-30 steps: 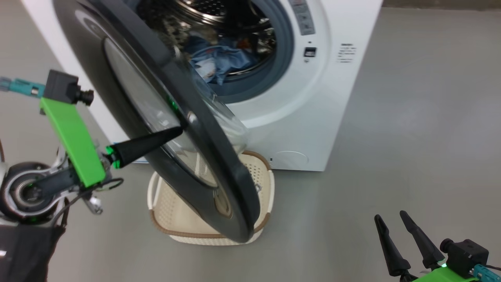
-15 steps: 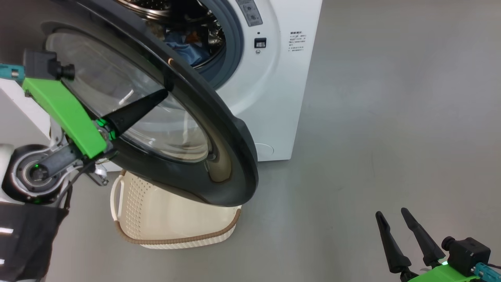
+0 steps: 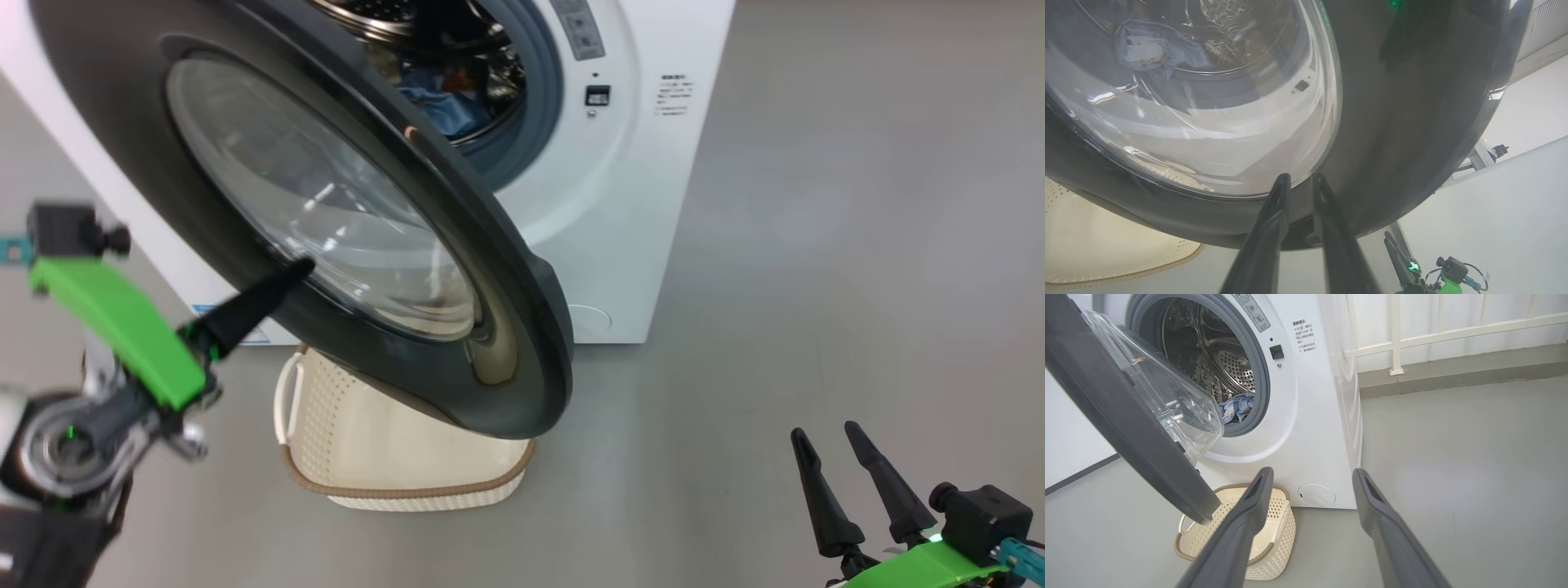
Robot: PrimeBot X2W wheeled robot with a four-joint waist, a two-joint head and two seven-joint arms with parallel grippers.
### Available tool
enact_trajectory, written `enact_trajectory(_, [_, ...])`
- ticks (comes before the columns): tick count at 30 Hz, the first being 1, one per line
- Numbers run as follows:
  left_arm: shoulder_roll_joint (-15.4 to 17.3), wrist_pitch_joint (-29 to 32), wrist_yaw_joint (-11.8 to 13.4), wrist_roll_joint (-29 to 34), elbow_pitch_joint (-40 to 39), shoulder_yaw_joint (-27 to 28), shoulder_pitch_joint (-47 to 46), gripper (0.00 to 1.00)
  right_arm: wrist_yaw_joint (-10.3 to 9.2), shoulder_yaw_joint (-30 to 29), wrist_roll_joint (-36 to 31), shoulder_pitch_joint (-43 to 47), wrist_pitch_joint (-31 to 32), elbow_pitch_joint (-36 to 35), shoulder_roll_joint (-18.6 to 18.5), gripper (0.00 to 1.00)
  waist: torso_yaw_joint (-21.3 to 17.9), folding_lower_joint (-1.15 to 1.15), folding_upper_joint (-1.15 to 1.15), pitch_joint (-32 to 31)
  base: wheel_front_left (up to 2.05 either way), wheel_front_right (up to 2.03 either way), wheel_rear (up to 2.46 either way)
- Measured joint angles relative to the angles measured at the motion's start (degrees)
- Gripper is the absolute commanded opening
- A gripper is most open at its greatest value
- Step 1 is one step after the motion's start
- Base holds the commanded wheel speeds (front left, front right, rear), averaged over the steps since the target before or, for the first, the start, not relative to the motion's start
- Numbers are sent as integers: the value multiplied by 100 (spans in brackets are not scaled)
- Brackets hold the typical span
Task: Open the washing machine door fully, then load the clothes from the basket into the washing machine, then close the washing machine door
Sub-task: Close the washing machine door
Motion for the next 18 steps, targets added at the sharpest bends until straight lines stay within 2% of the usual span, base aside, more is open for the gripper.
enact_trajectory(1, [67, -99, 0, 21, -27, -26, 130, 100, 0, -5, 0, 0, 0, 0, -11, 100, 31, 0, 0, -17, 0, 0, 0])
enact_trajectory(6, [285, -683, 0, 73, -104, -85, 678, 100, 0, -25, 0, 7, 0, -3, -64, 100, 157, 0, 0, -92, 0, 0, 0])
enact_trajectory(11, [476, -1577, 0, 278, -166, -152, 1185, 100, 0, -31, 0, 10, 0, -15, -144, 100, 203, 0, 0, -148, 0, 0, 0])
enact_trajectory(18, [717, -2895, 0, 601, 105, -558, 1850, 100, 0, -87, 1, 42, 0, -36, -271, 100, 154, 0, 0, -173, 0, 0, 0])
